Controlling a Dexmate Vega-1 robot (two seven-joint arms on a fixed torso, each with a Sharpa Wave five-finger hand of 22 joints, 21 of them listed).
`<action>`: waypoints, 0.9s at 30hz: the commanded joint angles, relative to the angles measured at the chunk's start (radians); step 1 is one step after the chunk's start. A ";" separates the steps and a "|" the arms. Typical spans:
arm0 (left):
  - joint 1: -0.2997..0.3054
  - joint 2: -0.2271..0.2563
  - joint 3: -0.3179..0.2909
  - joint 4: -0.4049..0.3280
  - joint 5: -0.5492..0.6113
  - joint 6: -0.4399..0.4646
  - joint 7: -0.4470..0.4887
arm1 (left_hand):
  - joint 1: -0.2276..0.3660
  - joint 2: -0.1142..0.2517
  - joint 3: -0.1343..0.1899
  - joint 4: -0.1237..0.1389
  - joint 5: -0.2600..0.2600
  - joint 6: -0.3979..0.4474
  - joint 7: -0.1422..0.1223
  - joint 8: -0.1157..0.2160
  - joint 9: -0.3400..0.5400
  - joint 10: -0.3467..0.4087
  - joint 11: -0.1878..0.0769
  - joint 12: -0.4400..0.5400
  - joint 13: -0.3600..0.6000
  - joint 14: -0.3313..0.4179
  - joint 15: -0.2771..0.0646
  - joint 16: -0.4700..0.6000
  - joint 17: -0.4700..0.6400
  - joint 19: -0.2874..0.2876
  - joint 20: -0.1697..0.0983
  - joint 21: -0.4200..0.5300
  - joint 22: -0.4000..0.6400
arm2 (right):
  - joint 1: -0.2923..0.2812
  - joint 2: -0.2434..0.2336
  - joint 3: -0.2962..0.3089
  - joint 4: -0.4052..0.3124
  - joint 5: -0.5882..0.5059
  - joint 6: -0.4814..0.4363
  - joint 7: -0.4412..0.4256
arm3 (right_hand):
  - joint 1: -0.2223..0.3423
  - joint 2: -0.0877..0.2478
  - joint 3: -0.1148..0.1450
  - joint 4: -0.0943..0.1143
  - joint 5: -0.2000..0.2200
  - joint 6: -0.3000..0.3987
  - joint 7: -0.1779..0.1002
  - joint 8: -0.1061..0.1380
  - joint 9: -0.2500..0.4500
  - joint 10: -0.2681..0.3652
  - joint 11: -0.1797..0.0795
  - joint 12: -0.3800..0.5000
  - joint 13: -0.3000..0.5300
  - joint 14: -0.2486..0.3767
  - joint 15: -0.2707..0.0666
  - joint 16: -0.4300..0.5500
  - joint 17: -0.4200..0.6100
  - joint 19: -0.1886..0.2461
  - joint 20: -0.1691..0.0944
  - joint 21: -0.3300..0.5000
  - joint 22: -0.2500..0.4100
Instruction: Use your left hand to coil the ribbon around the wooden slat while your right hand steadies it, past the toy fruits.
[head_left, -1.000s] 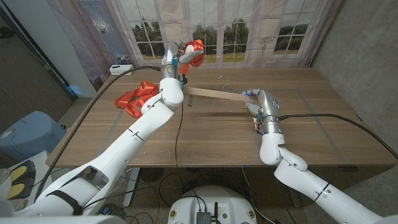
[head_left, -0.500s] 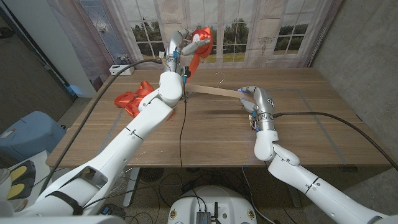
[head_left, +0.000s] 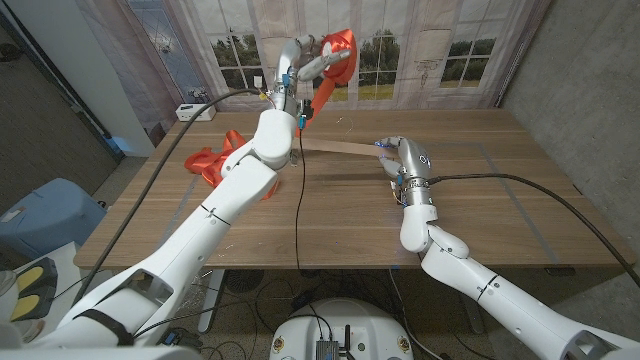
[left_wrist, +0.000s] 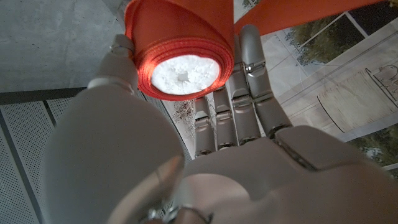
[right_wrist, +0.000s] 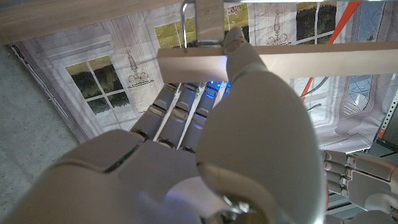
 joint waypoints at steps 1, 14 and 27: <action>0.036 0.015 -0.006 -0.057 -0.019 -0.064 -0.043 | 0.269 0.284 0.099 0.001 0.009 0.160 -0.005 0.027 0.208 0.211 -0.204 0.024 0.327 0.288 -0.348 -0.004 0.006 -0.010 -0.109 0.005 0.002 | 0.050 0.031 -0.021 0.060 0.016 -0.013 0.002 | 0.101 0.113 0.001 0.004 0.006 0.013 0.006 0.001 0.004 0.076 0.003 0.007 0.028 0.010 -0.152 -0.003 0.001 0.002 0.001 0.010 0.005; 0.086 0.038 -0.024 -0.109 -0.102 -0.145 -0.135 | 0.265 0.282 0.105 0.000 0.010 0.162 -0.004 0.023 0.209 0.210 -0.203 0.021 0.329 0.293 -0.348 -0.009 0.011 -0.011 -0.110 0.010 0.002 | 0.081 0.055 -0.028 0.102 0.055 -0.005 -0.007 | 0.103 0.114 -0.002 0.005 0.006 0.013 0.006 0.000 0.004 0.074 0.003 0.009 0.029 0.011 -0.152 -0.008 0.004 0.000 0.002 0.016 0.005; 0.119 0.066 -0.028 -0.140 -0.272 -0.185 -0.272 | 0.261 0.281 0.110 0.000 0.011 0.164 -0.004 0.019 0.210 0.211 -0.206 0.019 0.332 0.296 -0.349 -0.019 0.011 -0.011 -0.112 0.014 0.002 | 0.090 0.069 -0.023 0.091 0.085 -0.016 -0.013 | 0.105 0.116 -0.005 0.006 0.007 0.012 0.007 -0.002 0.004 0.072 0.003 0.011 0.030 0.012 -0.152 -0.012 0.007 -0.003 0.006 0.020 0.005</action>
